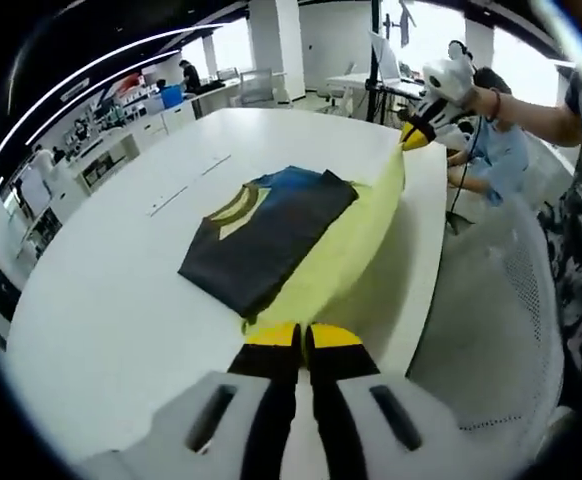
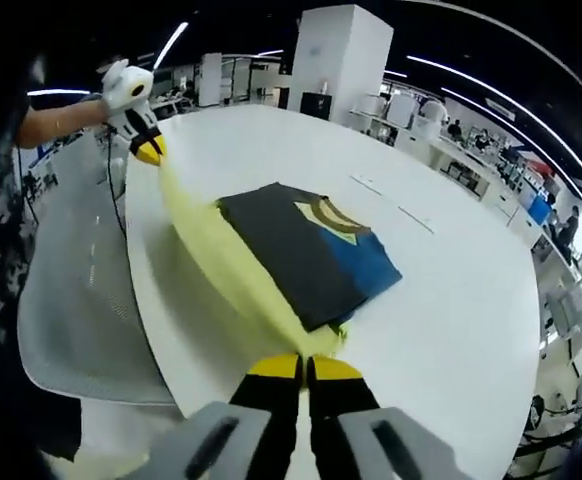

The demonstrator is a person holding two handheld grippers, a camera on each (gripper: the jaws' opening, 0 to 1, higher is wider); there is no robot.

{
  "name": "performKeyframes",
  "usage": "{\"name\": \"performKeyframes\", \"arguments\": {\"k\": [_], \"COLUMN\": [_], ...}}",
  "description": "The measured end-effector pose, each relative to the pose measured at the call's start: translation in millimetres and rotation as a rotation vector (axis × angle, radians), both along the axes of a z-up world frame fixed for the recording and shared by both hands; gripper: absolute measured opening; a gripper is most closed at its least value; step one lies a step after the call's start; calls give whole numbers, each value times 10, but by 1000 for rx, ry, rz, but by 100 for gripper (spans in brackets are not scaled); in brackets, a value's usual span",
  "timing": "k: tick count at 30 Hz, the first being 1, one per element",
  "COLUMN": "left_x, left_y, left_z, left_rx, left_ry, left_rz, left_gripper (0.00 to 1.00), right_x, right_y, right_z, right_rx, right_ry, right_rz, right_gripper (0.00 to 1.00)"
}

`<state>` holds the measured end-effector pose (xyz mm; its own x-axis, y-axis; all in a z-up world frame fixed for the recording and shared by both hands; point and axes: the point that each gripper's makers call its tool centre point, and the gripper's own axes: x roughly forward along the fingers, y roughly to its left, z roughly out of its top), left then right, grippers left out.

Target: Fold the garment on the visible template until the final outline fits inside the template.

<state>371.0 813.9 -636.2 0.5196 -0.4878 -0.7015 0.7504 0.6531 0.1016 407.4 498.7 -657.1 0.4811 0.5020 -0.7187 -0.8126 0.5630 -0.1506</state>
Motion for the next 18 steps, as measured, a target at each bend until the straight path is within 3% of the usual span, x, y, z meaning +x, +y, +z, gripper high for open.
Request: {"name": "performKeyframes", "arguments": {"k": [2, 4, 10, 13, 18], "left_x": [134, 197, 522, 676, 835], "left_y": [30, 34, 70, 70, 64], "left_z": [50, 59, 228, 307, 384], "left_rx": [17, 18, 43, 32, 72], "left_ry": [-46, -44, -129, -163, -236], "left_rz": [23, 30, 81, 114, 113], "left_gripper": [0, 0, 0, 0, 0], "right_x": [93, 184, 498, 628, 808], "right_y": [12, 32, 84, 92, 85], "right_z": [59, 101, 261, 315, 381], "right_rx": [-1, -1, -28, -16, 31], "right_ry": [-41, -68, -186, -204, -199], "right_rz": [-1, -8, -21, -43, -87], "right_gripper": [0, 0, 0, 0, 0]}}
